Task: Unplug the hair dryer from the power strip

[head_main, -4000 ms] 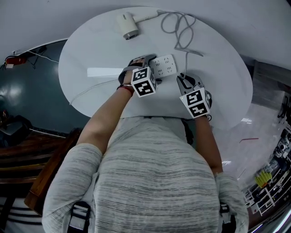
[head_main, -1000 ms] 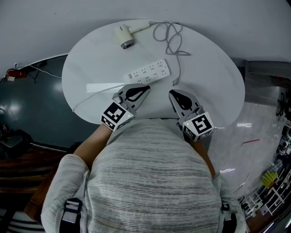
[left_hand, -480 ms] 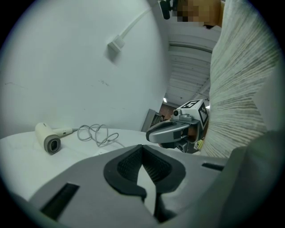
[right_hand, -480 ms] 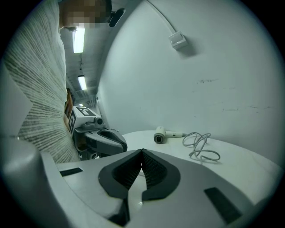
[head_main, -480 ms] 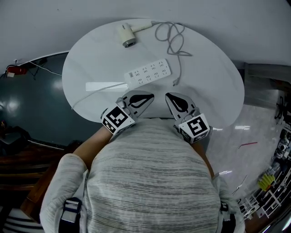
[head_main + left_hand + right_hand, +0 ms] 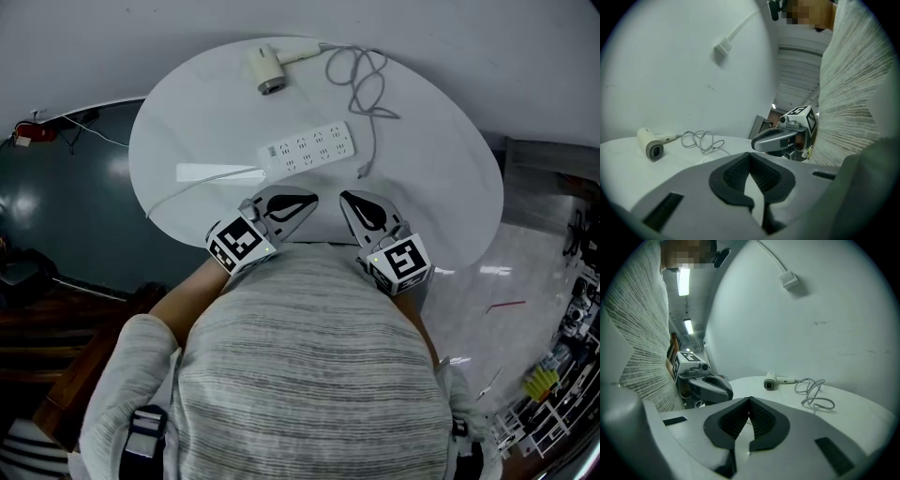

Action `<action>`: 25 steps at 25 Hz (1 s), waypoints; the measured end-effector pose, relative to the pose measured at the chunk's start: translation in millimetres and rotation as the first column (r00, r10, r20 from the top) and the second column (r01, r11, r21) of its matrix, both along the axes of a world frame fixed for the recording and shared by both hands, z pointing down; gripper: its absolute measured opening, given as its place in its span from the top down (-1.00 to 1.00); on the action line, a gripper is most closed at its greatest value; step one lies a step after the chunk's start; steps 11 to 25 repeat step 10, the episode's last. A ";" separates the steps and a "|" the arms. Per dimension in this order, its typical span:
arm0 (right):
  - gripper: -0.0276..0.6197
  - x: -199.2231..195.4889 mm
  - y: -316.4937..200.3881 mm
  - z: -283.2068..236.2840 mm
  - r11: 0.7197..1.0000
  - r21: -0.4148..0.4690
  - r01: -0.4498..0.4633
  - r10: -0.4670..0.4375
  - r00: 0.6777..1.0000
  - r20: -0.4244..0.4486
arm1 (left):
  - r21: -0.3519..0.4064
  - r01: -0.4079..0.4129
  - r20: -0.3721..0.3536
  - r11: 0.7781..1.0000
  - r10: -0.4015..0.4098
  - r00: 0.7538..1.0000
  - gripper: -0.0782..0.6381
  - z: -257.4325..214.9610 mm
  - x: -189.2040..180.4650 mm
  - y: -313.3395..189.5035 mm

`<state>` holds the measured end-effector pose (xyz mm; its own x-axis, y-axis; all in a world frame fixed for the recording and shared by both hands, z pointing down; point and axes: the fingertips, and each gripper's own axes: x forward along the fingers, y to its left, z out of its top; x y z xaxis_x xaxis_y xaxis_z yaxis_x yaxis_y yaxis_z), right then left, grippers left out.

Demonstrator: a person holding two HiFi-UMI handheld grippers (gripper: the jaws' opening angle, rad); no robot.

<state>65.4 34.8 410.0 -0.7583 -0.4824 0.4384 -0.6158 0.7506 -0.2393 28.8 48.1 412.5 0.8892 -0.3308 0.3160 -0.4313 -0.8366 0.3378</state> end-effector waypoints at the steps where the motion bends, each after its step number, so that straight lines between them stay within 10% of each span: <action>1: 0.84 -0.1 0.4 0.1 1.000 -0.001 0.004 -0.004 1.000 0.000 | -0.001 -0.003 -0.003 1.000 0.003 1.000 0.76 -0.6 1.1 1.3; 25: 0.84 6.6 1.1 1.1 1.000 -0.009 0.005 -0.005 1.000 -0.004 | 0.018 -0.028 -0.004 0.999 0.028 1.000 0.76 -3.4 12.7 4.9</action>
